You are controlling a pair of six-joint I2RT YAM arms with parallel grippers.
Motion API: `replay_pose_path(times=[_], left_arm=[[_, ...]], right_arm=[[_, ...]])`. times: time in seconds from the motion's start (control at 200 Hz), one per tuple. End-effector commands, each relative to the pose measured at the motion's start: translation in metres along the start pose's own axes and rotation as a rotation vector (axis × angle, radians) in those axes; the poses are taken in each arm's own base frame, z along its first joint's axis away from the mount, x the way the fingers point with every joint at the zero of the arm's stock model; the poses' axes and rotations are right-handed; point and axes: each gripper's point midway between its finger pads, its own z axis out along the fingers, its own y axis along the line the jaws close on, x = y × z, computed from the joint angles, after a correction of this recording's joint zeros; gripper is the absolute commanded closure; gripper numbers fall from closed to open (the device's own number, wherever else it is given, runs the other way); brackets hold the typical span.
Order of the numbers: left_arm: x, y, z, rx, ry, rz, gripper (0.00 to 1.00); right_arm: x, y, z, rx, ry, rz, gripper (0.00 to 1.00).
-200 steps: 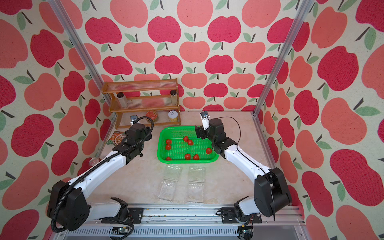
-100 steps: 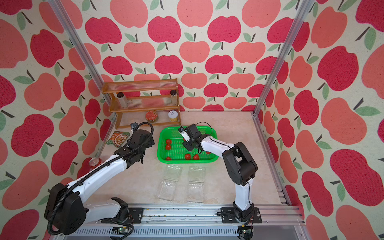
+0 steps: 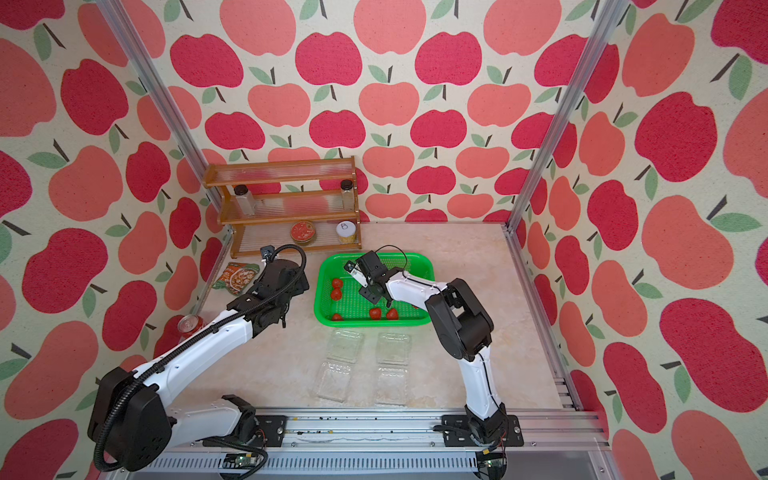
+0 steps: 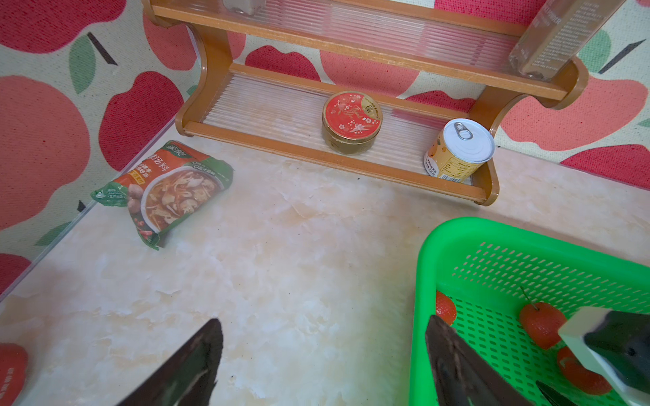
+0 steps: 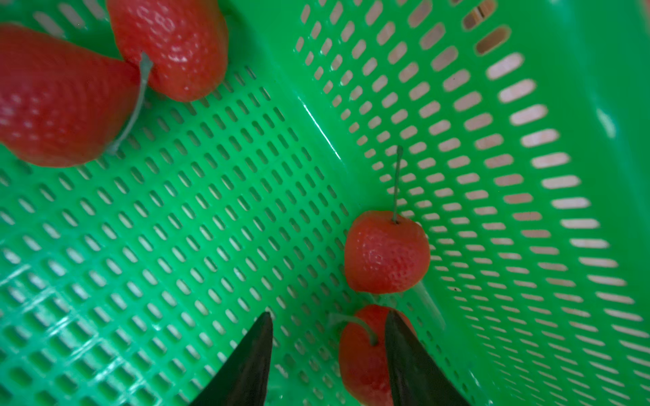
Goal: Pack strawberries into containers
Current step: Pick up the strawberry from the basket.
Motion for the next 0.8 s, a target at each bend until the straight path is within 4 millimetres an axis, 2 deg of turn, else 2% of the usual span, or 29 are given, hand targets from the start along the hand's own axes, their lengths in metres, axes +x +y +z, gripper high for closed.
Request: replay_pose_path(times=[0.0,0.155,0.23,0.32,0.41,0.615,0.72,0.795], left_arm=[[0.009,0.005,0.003,-0.010,0.029,-0.007,0.12],[0.009,0.005,0.005,-0.010,0.038,-0.002,0.12],[0.009,0.005,0.006,-0.013,0.040,0.001,0.12],[0.010,0.006,0.007,-0.017,0.046,0.004,0.12],[0.010,0.006,0.008,-0.019,0.050,0.004,0.12],[0.008,0.003,0.008,-0.012,0.053,0.005,0.12],[0.005,0.000,0.007,0.000,0.052,0.000,0.12],[0.004,-0.002,0.006,0.009,0.055,-0.004,0.12]], right_arm=[[-0.007,-0.011,0.004,0.058,0.013,-0.023,0.52],[-0.011,-0.015,0.010,0.084,0.006,-0.034,0.59],[-0.013,-0.018,0.013,0.097,0.007,-0.038,0.66],[-0.015,-0.021,0.013,0.116,0.001,-0.038,0.80],[-0.018,-0.026,0.010,0.141,-0.010,-0.034,1.00],[-0.035,-0.042,-0.031,0.177,-0.082,0.013,1.00],[-0.041,-0.046,-0.062,0.160,-0.117,0.042,1.00],[-0.045,-0.047,-0.092,0.130,-0.146,0.085,1.00]])
